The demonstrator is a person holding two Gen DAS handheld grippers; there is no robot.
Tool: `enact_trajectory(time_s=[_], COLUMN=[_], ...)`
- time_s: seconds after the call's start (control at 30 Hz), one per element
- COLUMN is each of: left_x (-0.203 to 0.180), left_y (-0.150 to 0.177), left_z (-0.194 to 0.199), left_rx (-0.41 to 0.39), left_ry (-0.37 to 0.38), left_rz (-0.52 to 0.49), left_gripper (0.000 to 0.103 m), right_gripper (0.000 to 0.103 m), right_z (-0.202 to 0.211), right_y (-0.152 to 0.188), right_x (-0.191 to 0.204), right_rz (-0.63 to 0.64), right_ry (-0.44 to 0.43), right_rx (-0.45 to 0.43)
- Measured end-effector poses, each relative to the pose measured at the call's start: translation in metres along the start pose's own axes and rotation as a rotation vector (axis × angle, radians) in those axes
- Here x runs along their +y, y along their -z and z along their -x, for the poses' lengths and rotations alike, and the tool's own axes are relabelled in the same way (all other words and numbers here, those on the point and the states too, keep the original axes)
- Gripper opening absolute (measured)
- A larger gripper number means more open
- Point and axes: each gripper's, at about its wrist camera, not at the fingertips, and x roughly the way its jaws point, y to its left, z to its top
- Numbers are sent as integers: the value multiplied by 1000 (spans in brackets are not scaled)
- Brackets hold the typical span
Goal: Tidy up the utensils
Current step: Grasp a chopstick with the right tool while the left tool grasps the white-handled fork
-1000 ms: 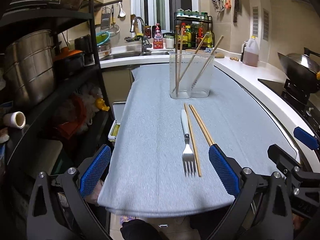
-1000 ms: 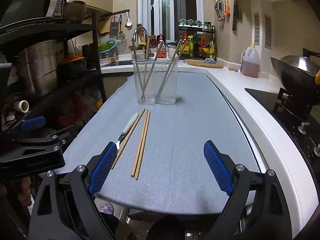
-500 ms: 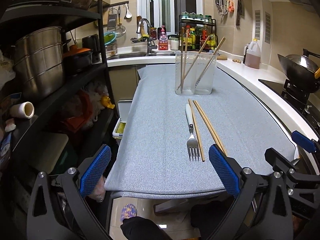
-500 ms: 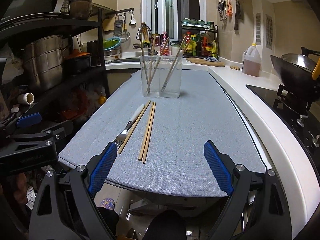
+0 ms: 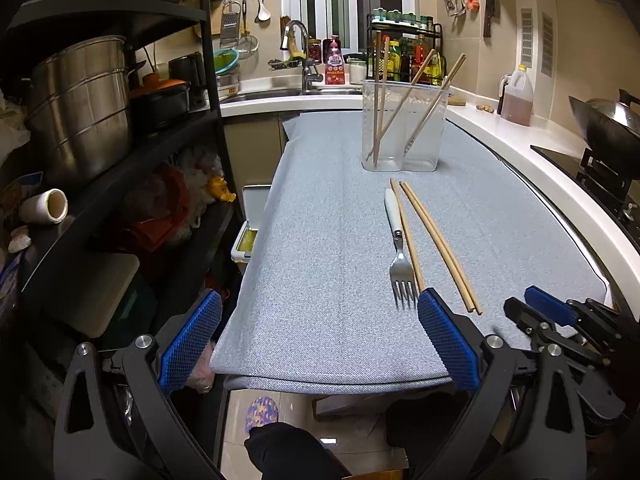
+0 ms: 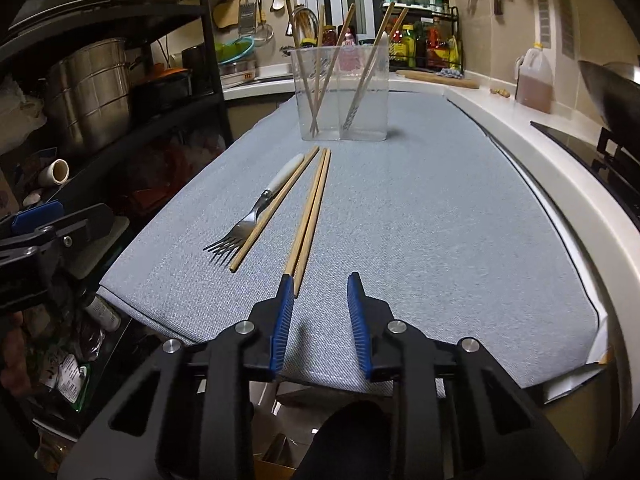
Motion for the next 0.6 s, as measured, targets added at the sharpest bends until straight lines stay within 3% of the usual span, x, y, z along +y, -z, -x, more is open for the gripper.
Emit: enact_trajectory(time_s=[0.3,0.6], left_x=[-4,-13], left_y=[4,9], left_z=[-14,-25], left_rx=[33,37], left_ry=[-1,19], left_rz=[-8,-19], left_gripper=[95,95], right_gripper=[28,30], right_z=[-20,-34], right_y=[12,10], right_x=[6,7], right_rz=[24,72], right_ry=[-4,6], right_rx=[36,-60])
